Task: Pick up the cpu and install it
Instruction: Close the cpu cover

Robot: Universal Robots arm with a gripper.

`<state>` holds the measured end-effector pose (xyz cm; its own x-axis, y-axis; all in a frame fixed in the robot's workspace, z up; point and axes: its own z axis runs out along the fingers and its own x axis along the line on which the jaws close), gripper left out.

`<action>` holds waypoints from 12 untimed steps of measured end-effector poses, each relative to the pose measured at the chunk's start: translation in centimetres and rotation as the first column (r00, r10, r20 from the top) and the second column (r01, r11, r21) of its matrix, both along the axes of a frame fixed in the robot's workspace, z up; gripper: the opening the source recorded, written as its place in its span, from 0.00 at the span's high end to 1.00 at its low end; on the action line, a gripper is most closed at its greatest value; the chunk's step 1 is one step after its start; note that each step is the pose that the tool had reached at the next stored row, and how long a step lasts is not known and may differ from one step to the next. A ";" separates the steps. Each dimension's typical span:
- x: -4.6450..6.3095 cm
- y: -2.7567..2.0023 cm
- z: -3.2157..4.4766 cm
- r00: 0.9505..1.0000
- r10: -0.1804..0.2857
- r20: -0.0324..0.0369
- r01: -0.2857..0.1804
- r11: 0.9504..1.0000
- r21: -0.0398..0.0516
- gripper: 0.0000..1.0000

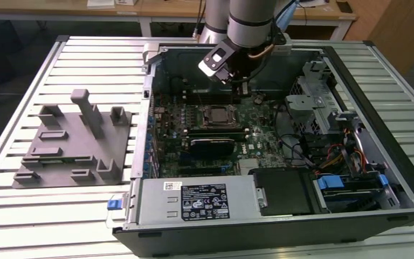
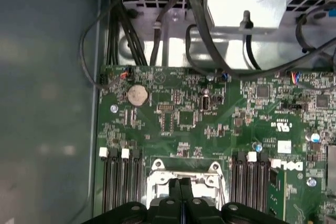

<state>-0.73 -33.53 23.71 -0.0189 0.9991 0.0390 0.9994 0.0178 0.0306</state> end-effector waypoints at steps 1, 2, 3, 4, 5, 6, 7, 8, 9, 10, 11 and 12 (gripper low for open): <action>-0.2 0.00 -0.04 1.000 0.000 0.000 0.000 1.000 0.000 0.89; -0.4 0.00 -0.09 1.000 0.000 0.000 0.000 1.000 0.000 0.89; -0.5 0.00 -0.16 1.000 0.000 0.000 0.000 1.000 0.000 0.89; -0.7 0.00 -0.24 1.000 0.000 0.000 0.000 1.000 0.000 0.89; -0.9 0.00 -0.34 1.000 0.000 0.000 0.000 1.000 0.000 0.89; -1.0 -0.01 -0.44 1.000 0.000 0.000 0.000 1.000 0.000 0.89; -1.2 -0.02 -0.55 1.000 0.000 0.000 0.000 1.000 0.000 0.89; -1.4 -0.03 -0.67 1.000 0.000 0.000 0.000 1.000 0.000 0.89; -1.5 -0.07 -0.79 1.000 0.000 0.000 0.000 1.000 0.000 0.89; -1.6 -0.12 -0.89 1.000 0.000 0.000 0.000 1.000 0.000 0.89; -1.8 -0.15 -1.00 1.000 0.000 0.000 0.000 1.000 0.000 0.89; -1.9 -0.17 -1.09 1.000 0.000 0.000 0.000 1.000 0.000 0.89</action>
<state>-2.64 -33.70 22.61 -0.0189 0.9991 0.0390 0.9994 0.0178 0.0305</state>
